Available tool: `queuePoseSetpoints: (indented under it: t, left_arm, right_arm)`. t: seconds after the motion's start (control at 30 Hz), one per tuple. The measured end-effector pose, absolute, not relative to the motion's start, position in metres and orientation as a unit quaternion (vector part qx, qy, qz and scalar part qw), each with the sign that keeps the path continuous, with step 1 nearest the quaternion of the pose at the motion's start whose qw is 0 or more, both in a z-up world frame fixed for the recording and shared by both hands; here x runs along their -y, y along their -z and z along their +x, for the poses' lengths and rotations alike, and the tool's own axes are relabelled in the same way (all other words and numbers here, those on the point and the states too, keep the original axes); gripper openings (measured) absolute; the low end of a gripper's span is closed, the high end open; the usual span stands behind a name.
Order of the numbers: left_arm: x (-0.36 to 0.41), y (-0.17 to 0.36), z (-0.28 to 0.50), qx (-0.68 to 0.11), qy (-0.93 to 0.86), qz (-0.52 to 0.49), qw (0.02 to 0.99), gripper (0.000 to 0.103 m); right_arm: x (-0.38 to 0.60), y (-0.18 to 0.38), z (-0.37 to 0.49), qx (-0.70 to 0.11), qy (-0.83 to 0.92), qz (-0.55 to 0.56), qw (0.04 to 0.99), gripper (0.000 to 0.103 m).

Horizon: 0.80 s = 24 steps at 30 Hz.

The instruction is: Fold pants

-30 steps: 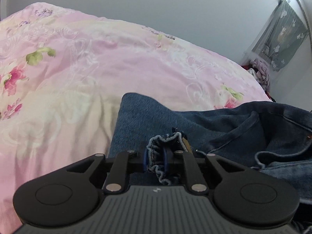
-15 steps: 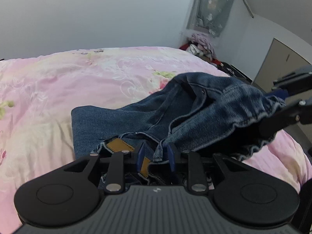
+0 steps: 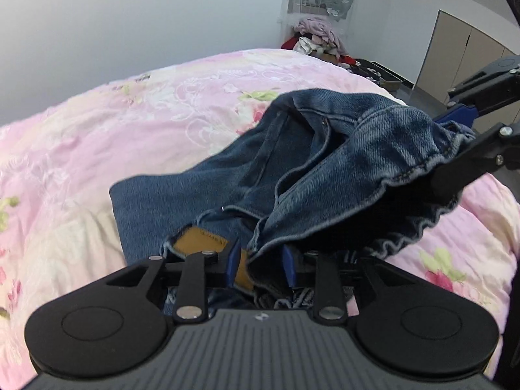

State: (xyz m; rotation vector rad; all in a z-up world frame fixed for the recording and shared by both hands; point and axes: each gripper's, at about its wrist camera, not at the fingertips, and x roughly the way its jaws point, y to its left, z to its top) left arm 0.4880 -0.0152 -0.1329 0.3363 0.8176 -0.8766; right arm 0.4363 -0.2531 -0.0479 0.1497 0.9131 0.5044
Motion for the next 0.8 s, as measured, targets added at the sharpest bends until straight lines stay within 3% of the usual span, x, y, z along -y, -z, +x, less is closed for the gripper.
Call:
queuePoseSetpoints:
  t: [0.17,0.4,0.47,0.8]
  left_arm:
    - [0.010,0.128,0.488,-0.414,0.389,0.103,0.816,0.012]
    - [-0.022,0.129,0.479,-0.478,0.360,-0.020,0.801,0.007]
    - [-0.030,0.142,0.481,-0.506,0.344,-0.053,0.789,0.000]
    - [-0.062,0.186,0.473,-0.539,0.293,-0.151,0.775,0.000]
  right_arm:
    - [0.255,0.046,0.444,-0.432,-0.238,0.086,0.866,0.037]
    - [0.218,0.043,0.482,-0.424,-0.269,0.074,0.862,0.037]
    - [0.200,0.055,0.498,-0.441,-0.278,0.067,0.851,0.037]
    - [0.130,0.132,0.550,-0.533,-0.279,0.007,0.799,0.039]
